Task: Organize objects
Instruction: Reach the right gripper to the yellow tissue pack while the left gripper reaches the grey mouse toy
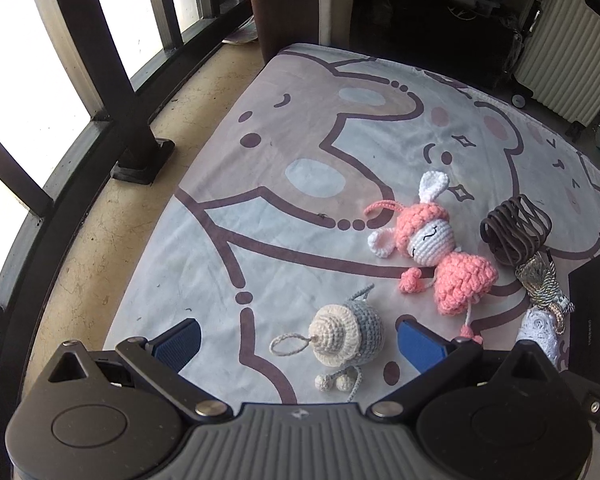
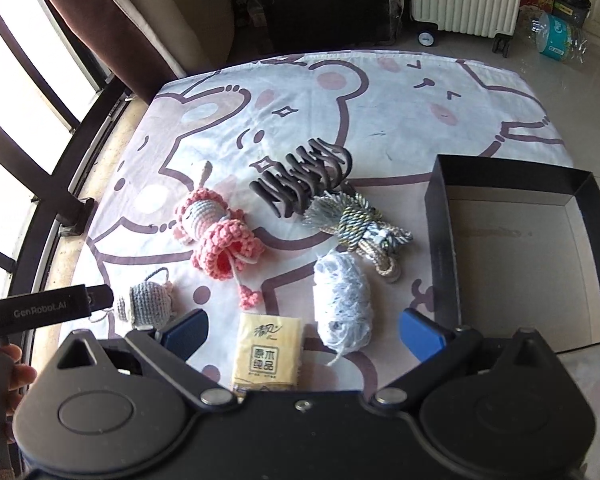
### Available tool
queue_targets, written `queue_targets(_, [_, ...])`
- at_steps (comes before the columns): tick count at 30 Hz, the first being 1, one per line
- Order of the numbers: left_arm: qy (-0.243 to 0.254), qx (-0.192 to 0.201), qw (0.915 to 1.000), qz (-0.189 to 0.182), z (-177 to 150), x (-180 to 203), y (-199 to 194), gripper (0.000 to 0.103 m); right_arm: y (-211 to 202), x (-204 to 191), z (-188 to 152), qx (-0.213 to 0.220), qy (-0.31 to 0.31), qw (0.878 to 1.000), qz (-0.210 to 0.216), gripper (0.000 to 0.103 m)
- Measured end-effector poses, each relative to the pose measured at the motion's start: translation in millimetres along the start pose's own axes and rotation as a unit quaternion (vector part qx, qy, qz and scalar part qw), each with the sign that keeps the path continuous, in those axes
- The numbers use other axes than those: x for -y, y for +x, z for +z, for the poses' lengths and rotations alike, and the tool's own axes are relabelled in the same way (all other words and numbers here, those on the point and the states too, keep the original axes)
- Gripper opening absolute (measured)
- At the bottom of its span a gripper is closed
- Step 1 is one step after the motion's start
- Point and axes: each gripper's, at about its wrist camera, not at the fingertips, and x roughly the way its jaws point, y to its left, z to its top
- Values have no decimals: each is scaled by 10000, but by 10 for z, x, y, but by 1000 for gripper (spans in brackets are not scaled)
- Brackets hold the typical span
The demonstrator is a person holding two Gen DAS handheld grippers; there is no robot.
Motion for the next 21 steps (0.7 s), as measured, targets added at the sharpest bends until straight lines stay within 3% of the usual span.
queue_targets(9, [49,28,9988,-490,-36,13,116,103,253,-206,-63,-341,122,9990,264,103])
queue_targets(17, [44,-184,9970,-749,-13,4,209,103,571,-265,-121,-927,318,9952,62,103])
queue_targets(19, [-46,-283,9965,-789,-1,-30,252,99,607,-267,-113,-1008,330,9944,31,102])
queue_targets(21, [-176,-376,9955,-847,10,-79,303,94,620,-241,-96,-1032,403,9937,137,93])
